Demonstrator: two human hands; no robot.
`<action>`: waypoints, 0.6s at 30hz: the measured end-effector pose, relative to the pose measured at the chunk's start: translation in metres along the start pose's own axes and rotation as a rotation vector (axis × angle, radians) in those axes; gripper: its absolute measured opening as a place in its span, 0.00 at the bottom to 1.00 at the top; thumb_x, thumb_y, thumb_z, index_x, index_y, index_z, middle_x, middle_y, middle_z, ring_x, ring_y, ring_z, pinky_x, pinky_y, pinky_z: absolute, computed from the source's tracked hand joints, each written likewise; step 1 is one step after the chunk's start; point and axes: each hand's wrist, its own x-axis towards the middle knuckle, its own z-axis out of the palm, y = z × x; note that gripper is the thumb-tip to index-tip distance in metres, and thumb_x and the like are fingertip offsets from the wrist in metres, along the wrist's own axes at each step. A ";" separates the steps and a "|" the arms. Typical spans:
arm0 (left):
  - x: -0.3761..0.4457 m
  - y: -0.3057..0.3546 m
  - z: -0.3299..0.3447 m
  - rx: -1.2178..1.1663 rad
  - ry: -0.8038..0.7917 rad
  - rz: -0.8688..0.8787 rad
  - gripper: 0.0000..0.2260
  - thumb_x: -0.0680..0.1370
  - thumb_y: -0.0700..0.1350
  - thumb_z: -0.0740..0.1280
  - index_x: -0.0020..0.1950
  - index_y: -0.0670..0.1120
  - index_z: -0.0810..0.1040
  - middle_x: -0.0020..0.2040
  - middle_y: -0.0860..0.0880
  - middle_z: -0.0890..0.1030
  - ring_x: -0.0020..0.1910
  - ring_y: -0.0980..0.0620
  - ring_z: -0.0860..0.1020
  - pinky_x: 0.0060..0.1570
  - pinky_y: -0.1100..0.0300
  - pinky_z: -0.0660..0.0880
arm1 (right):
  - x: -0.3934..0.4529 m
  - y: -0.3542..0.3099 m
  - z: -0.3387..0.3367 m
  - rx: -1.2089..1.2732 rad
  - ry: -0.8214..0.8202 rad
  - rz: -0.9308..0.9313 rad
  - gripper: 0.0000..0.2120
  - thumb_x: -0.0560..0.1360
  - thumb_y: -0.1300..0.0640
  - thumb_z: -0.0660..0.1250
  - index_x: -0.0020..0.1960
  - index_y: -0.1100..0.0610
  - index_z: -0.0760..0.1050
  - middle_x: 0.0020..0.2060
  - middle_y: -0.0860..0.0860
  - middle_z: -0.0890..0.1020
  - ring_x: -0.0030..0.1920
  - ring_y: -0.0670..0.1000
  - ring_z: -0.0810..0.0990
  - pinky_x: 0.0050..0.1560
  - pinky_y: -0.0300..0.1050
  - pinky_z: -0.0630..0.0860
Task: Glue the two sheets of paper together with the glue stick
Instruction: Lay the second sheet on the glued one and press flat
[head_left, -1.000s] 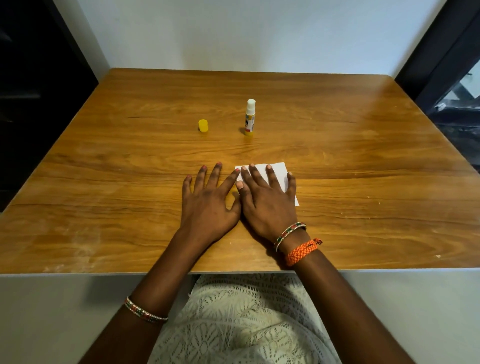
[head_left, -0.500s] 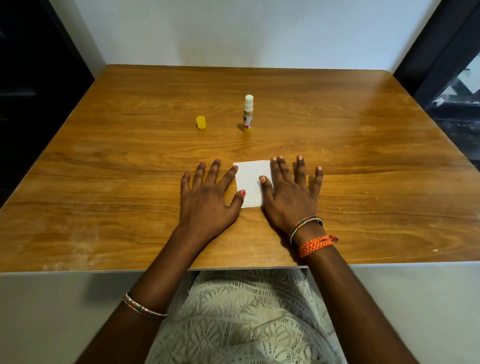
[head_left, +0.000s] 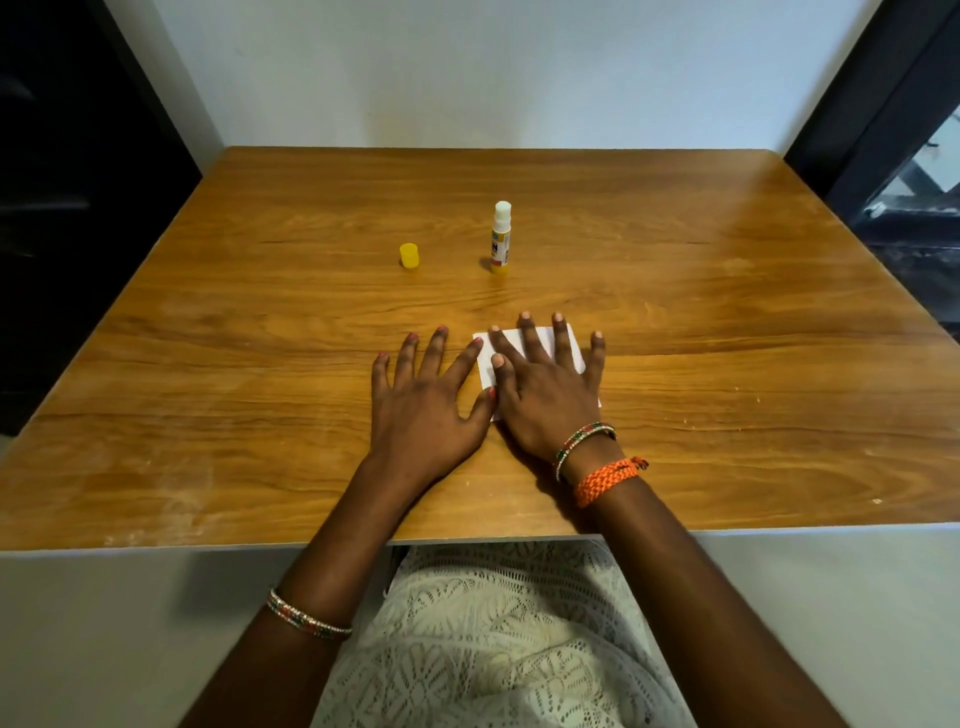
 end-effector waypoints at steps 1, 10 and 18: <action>0.000 0.000 0.000 -0.004 0.009 -0.005 0.29 0.74 0.65 0.46 0.74 0.62 0.51 0.78 0.50 0.52 0.76 0.45 0.49 0.72 0.42 0.44 | -0.001 0.008 -0.001 -0.017 0.015 0.044 0.24 0.81 0.44 0.41 0.76 0.42 0.48 0.78 0.49 0.47 0.76 0.55 0.37 0.68 0.62 0.27; 0.000 0.001 0.000 -0.002 0.020 -0.012 0.29 0.74 0.66 0.46 0.74 0.61 0.52 0.78 0.50 0.53 0.76 0.45 0.50 0.72 0.42 0.45 | -0.007 0.046 -0.008 -0.024 -0.034 0.189 0.26 0.80 0.41 0.40 0.76 0.43 0.44 0.77 0.51 0.41 0.75 0.56 0.34 0.68 0.62 0.27; -0.001 0.001 0.000 -0.009 0.020 -0.011 0.29 0.74 0.66 0.46 0.75 0.60 0.53 0.78 0.50 0.53 0.76 0.45 0.50 0.72 0.42 0.45 | -0.070 0.038 -0.009 -0.013 -0.028 0.247 0.30 0.75 0.37 0.36 0.76 0.43 0.42 0.77 0.52 0.40 0.75 0.56 0.32 0.69 0.62 0.28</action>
